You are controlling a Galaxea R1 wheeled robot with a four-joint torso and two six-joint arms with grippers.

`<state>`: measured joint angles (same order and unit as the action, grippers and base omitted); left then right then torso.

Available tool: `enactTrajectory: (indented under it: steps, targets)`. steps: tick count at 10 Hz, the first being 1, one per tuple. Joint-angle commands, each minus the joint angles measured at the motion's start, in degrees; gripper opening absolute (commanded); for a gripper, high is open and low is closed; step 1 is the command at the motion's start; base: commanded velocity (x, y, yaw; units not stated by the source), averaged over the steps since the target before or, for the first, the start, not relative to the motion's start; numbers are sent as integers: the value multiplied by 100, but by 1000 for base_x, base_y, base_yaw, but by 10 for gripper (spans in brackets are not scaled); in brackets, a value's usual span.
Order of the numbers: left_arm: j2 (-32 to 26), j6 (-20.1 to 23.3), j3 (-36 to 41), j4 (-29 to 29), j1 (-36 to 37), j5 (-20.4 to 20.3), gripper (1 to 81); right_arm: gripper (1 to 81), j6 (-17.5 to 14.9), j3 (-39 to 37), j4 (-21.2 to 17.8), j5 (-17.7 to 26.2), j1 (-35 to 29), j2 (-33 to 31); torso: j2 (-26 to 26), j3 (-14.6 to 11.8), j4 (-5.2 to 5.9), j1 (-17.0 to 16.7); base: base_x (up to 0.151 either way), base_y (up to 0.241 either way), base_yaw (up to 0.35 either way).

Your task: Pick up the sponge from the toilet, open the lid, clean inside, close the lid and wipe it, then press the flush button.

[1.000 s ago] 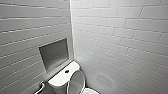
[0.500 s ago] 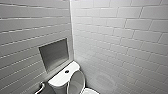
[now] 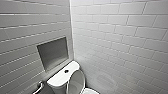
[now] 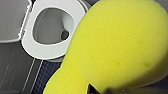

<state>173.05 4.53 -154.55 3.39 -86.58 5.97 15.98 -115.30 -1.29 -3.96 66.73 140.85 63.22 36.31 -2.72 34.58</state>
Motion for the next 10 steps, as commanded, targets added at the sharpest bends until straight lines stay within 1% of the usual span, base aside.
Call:
enactTrajectory:
  steps: [1, 2, 3, 4, 5, 7, 10]
  targets:
    - [20, 47, 21, -40, 154, 396, 811, 10, 89, 429, -11, 194, -577, -511, 549, 515, 0, 354, 0, 0, 0]
    - [29, 47, 21, -40, 154, 387, 811, 10, 89, 526, -11, 194, -638, -572, 765, 717, 0, 490, 0, 0, 0]
    - [37, 47, 21, -40, 154, 378, 811, 10, 89, 640, -11, 194, -700, -651, 393, 371, 0, 249, 0, 0, 0]
    - [46, 56, 21, -40, 154, 387, 811, 10, 89, 799, -3, 203, -813, -766, 596, 566, 0, 374, 0, 0, 0]
    - [47, 56, 21, -40, 154, 387, 811, 10, 89, 912, 6, 220, -989, -862, 662, 647, 0, 418, 0, 0, 0]
    - [46, 56, 21, -40, 154, 361, 811, 10, 89, 958, 68, 300, -1402, -801, 736, 710, 0, 461, 0, 0, 0]
    - [73, 47, 21, -58, 128, 352, 811, 10, 81, 590, 59, 843, -2139, -372, 741, 704, 0, 464, 0, 0, 0]
